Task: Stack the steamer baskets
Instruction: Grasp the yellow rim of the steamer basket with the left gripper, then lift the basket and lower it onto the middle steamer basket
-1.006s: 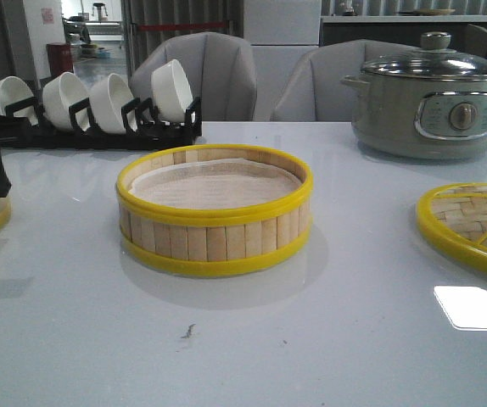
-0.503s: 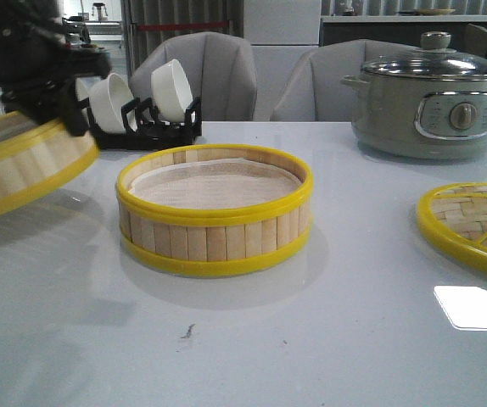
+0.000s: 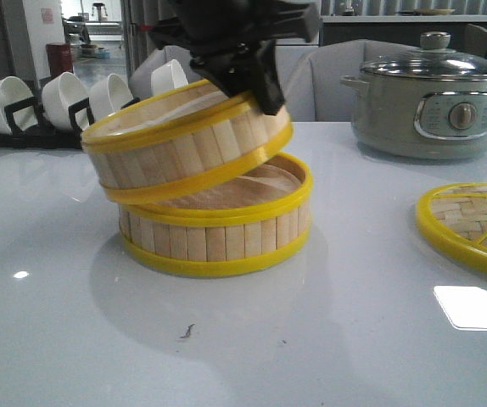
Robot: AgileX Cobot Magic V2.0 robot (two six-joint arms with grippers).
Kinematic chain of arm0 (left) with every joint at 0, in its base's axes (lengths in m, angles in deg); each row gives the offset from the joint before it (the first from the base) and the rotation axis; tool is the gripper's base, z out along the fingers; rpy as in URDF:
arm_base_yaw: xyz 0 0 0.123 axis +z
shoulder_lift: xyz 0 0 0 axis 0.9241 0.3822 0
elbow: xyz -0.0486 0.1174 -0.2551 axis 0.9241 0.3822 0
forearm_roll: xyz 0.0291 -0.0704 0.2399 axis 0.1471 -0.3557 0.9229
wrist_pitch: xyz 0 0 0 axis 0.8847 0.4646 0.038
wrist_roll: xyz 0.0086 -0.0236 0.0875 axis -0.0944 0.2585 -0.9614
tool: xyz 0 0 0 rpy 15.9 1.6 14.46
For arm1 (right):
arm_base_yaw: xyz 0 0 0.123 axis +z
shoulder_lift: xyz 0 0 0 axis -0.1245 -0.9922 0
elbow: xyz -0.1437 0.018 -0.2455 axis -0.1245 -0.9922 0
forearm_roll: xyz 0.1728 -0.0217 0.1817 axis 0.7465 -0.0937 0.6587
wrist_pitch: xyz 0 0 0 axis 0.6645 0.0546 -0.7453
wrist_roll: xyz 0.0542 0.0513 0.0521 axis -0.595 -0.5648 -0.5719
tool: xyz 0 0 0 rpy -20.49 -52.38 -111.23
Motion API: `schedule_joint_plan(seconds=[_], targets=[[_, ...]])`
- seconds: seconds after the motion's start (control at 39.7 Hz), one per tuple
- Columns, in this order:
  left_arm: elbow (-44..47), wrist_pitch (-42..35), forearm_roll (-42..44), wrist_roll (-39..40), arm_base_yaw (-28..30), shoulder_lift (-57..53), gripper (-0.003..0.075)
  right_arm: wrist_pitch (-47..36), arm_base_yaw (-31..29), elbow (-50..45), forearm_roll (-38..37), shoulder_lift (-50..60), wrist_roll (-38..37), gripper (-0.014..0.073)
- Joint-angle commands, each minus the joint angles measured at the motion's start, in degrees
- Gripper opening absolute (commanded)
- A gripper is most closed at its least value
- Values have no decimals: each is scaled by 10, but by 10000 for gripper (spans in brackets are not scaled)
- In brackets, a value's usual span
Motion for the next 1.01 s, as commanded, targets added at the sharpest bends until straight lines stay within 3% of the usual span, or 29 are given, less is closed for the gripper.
schedule_joint_plan(seconds=[0.0,0.98], targets=[[-23,-40,19,-7,-22,-22,87,-42,-2,21,0,4,2,519],[-23,-77,-14,-11,-42,24,87,-41,-2,21,0,4,2,519]])
